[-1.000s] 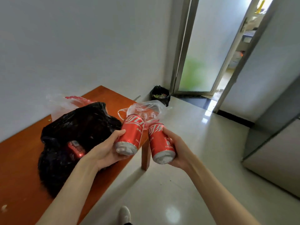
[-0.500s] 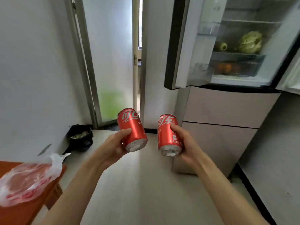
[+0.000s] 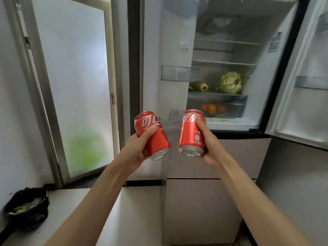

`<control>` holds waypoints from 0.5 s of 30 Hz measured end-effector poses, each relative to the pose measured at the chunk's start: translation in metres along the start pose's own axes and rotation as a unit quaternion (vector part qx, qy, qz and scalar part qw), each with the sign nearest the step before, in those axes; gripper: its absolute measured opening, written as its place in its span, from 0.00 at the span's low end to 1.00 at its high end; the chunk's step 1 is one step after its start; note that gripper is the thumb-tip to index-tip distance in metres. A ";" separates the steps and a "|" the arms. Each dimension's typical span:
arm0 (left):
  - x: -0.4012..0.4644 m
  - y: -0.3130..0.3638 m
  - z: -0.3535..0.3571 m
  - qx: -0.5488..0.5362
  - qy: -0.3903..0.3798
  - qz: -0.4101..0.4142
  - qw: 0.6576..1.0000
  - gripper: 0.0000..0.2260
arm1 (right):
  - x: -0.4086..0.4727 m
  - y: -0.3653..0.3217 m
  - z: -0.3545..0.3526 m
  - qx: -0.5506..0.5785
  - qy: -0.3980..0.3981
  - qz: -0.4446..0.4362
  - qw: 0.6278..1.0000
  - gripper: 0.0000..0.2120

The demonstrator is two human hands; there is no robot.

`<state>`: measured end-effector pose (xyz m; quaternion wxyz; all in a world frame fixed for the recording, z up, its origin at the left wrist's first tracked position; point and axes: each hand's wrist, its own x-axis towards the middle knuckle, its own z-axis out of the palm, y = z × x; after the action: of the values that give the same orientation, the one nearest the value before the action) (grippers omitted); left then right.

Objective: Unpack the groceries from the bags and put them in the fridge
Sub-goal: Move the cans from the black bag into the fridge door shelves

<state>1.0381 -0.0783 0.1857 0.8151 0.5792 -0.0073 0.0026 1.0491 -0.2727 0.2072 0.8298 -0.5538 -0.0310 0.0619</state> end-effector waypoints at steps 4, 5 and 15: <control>0.045 0.007 0.040 0.106 0.029 0.093 0.990 0.29 | 0.050 -0.026 -0.020 0.014 0.005 -0.052 0.999 0.22; 0.057 0.008 0.051 0.124 0.044 0.115 0.985 0.29 | 0.066 -0.034 -0.026 0.018 0.008 -0.070 0.997 0.23; 0.156 0.010 0.122 0.275 0.207 0.253 0.904 0.28 | 0.208 -0.081 -0.062 0.002 -0.088 -0.138 0.987 0.25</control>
<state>1.1927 -0.1909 0.2378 0.5783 0.7456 0.0159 0.3308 1.2677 -0.3316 0.2542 0.8257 -0.5348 -0.1794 -0.0046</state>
